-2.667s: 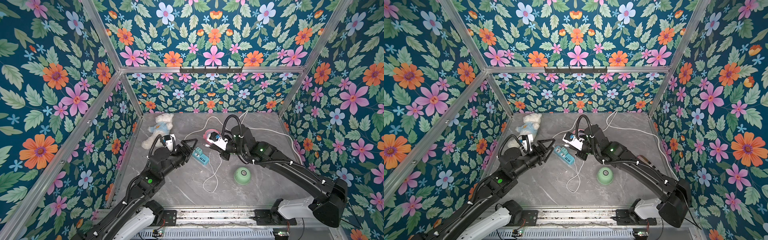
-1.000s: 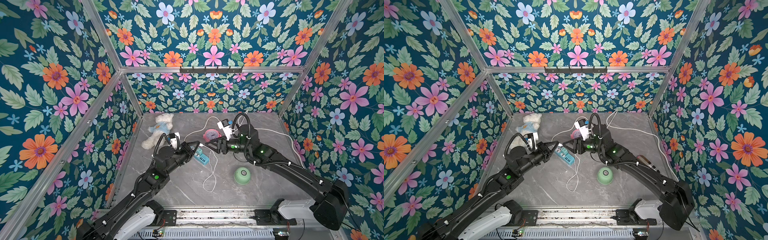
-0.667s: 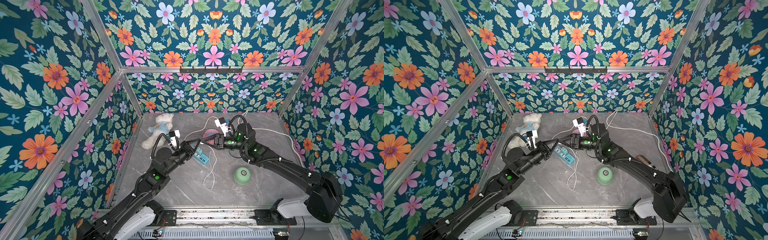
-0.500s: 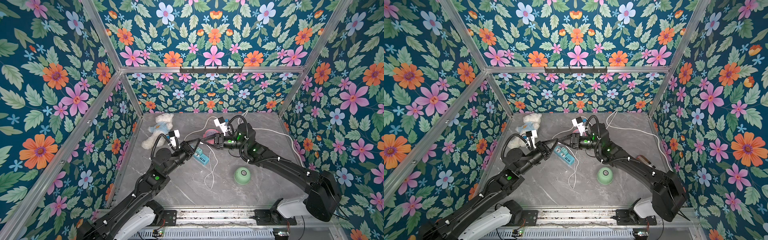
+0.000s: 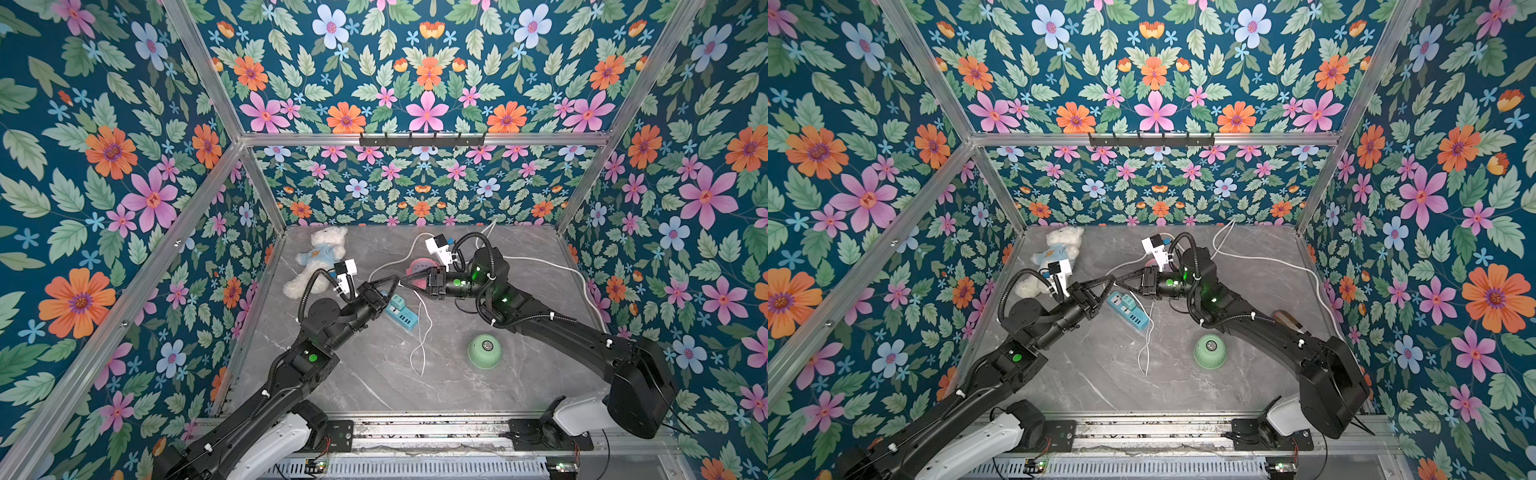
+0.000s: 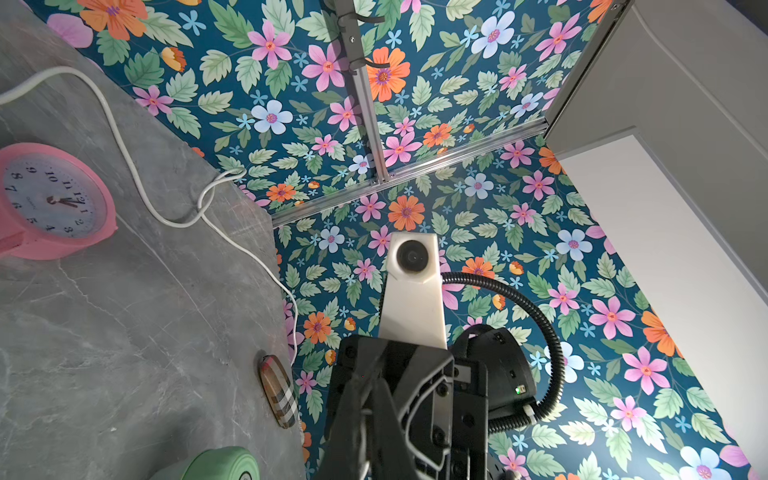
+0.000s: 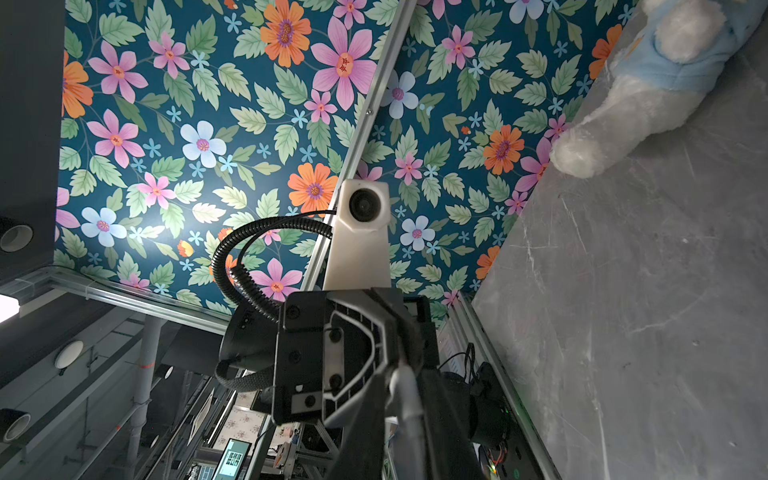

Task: Charge the cordless meat grinders
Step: Pick up the charging cable from the center of the board.

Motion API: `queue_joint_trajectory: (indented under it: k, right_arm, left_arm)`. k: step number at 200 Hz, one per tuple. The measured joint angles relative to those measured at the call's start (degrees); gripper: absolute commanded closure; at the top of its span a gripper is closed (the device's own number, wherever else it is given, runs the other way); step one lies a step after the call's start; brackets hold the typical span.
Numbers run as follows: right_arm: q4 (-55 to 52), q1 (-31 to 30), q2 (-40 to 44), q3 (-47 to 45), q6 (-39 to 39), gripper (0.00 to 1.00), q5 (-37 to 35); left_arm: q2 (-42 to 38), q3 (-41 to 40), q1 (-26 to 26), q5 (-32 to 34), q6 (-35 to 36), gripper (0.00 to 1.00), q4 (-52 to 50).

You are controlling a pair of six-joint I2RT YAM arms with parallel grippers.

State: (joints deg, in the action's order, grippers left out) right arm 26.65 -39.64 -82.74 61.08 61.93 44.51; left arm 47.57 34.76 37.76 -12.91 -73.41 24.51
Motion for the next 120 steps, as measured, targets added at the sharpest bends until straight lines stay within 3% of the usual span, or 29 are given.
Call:
queue_joint_trajectory:
  k: [40, 62, 71, 97, 120]
  right_arm:
    - [1.79, 0.0, -0.11, 0.02, 1.55, 1.0, 0.46]
    - [1.95, -0.02, 0.0, -0.24, 0.92, 1.0, 0.44]
    - [1.25, 0.04, 0.44, -0.52, 0.76, 1.0, 0.44]
    - [-3.3, 1.92, 3.15, -1.62, -2.21, 1.0, -0.48]
    - [-18.71, 3.61, 5.92, 0.96, -10.69, 1.0, -7.15]
  left_arm:
    - [-0.17, -0.04, 0.0, 0.24, -0.22, 1.0, 1.09]
    - [-0.28, -0.07, 0.0, 0.96, 0.24, 0.49, 0.68]
    - [-0.61, 0.13, 0.0, 1.66, 0.2, 0.36, -1.09]
    - [-3.39, 1.07, 0.0, 8.13, 0.42, 0.23, -9.77]
    - [-4.13, 0.52, -0.5, 16.52, -1.75, 0.3, -20.48]
